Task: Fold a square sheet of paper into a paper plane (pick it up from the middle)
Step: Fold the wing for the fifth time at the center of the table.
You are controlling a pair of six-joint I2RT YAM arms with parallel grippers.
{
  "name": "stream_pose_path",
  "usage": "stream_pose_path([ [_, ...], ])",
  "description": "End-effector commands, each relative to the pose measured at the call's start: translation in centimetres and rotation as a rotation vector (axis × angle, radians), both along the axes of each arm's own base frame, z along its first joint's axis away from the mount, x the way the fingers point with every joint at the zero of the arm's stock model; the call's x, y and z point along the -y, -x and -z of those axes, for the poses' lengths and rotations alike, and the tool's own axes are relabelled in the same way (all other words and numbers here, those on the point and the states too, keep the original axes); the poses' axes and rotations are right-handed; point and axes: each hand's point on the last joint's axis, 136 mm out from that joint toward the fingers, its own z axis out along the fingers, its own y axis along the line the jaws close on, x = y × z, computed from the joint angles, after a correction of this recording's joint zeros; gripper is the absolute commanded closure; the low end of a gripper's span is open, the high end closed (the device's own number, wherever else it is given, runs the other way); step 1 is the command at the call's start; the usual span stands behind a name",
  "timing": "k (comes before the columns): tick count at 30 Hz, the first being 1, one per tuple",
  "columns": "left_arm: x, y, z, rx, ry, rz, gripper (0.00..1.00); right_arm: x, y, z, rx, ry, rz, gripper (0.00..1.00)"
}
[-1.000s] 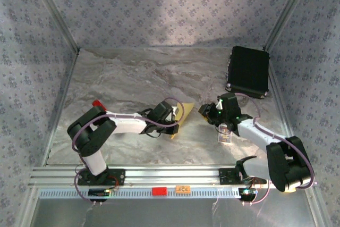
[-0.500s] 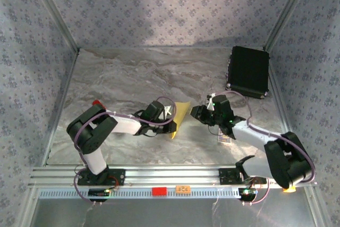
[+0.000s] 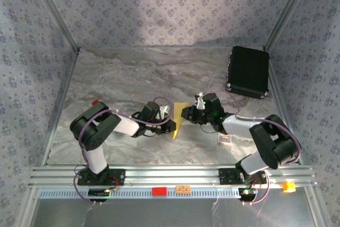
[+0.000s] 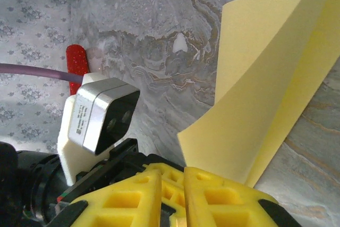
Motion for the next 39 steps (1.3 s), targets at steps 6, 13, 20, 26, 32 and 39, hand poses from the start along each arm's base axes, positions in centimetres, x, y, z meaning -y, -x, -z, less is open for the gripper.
stream_pose_path([
  [6,-0.6,0.0,0.1,-0.036,0.041,-0.047,1.0,-2.1,-0.9,0.0,0.002,-0.051,-0.071,0.81],
  [13,-1.1,-0.1,0.4,-0.065,0.045,-0.096,1.0,-2.5,-1.3,1.2,-0.026,-0.059,-0.077,0.82],
  [20,-1.8,-0.3,1.0,-0.097,0.039,-0.138,1.0,-2.6,-1.5,1.6,-0.037,-0.064,-0.08,0.82],
  [26,-2.1,-0.5,1.5,-0.125,0.043,-0.169,1.0,-2.7,-1.6,2.1,-0.052,-0.072,-0.086,0.82],
  [32,-2.2,-0.5,1.6,-0.133,0.048,-0.177,1.0,-2.9,-1.9,2.5,-0.061,-0.084,-0.092,0.82],
  [39,-2.6,-0.6,1.9,-0.137,0.039,-0.199,1.0,-3.0,-2.0,2.9,-0.072,-0.084,-0.094,0.82],
])
